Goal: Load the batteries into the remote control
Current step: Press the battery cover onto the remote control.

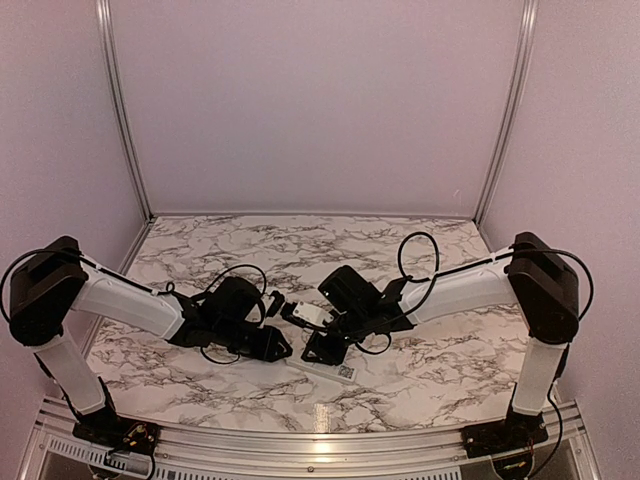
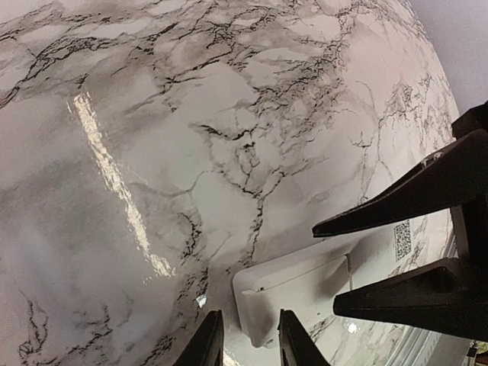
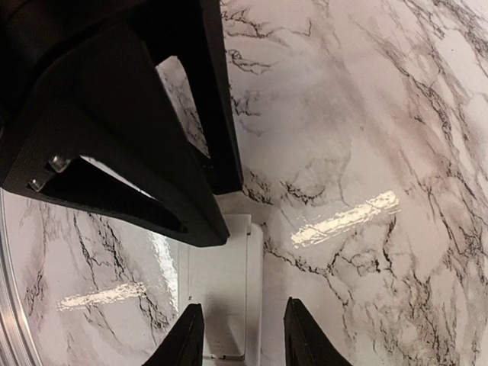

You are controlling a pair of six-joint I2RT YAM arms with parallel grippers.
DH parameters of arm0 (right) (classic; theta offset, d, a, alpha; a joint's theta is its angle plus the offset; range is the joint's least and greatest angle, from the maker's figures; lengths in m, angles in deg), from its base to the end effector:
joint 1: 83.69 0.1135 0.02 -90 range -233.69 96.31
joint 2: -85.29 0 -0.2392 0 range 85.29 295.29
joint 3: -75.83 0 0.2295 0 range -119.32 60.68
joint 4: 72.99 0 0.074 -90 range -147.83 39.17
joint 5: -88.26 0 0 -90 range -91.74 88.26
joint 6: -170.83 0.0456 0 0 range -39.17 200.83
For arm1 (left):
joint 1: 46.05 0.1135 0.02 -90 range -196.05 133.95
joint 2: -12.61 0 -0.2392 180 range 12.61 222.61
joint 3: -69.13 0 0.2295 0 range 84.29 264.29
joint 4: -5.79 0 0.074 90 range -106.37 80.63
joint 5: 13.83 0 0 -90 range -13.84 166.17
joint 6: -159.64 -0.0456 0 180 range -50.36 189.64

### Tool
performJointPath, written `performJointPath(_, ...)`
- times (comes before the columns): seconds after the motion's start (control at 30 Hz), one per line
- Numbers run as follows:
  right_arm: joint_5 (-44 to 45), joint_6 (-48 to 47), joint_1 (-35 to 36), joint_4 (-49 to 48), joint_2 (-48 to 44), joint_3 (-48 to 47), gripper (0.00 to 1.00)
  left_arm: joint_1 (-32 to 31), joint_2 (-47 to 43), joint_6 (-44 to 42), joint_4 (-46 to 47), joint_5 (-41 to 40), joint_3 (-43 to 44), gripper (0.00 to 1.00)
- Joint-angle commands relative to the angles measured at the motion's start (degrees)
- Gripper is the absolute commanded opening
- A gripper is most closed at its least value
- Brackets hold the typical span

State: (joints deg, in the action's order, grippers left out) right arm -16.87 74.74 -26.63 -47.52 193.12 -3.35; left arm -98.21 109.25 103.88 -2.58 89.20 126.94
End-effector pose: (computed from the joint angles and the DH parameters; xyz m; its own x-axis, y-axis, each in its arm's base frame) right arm 0.1878 0.3118 0.1356 -0.3433 -0.7182 -0.6052 -0.9350 0.3222 0.1481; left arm 0.1802 -0.2487 0.1203 -0.8579 0.2108 -0.4686 0.4605 0.7201 -0.5191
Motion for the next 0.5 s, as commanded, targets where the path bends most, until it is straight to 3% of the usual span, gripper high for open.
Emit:
performJointPath(0.0,-0.4,0.6,-0.4,-0.4,0.5,-0.9,0.35,0.2,1.3,-1.2,1.2,0.4,2.0,0.26)
performJointPath(0.47,-0.3,0.6,-0.4,-0.2,1.2,-0.3,0.31,0.0,2.2,-1.4,1.3,1.3,1.5,0.15)
